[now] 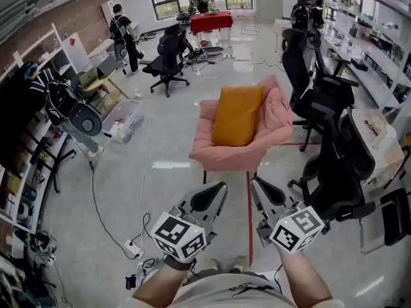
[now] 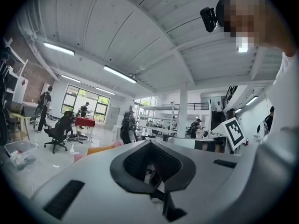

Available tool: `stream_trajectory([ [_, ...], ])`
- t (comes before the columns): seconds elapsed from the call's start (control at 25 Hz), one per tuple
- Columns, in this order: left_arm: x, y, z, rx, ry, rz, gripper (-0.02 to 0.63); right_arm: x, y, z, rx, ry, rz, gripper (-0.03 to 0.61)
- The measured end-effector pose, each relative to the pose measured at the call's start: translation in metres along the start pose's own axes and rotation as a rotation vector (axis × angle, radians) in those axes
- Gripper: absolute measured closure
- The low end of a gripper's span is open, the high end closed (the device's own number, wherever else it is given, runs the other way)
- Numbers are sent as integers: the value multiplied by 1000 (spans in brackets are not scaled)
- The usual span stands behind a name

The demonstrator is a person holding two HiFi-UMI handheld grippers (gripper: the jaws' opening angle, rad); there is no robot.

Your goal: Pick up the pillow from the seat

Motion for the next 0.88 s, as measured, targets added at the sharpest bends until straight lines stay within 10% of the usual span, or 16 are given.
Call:
stream_trajectory([
  [0.88,-65,6,-76,33,-60,-15,604,-67,-4,66,-40,9,6,560],
])
Point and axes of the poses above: the fingertips, and each gripper's own axes: x backward along the fingers, z to its right, y out of its underside, the point moved 2 cm from there along x, backward along the fingers, and after that the axes turned 2 degrees about -y, right-handed, at the moved point
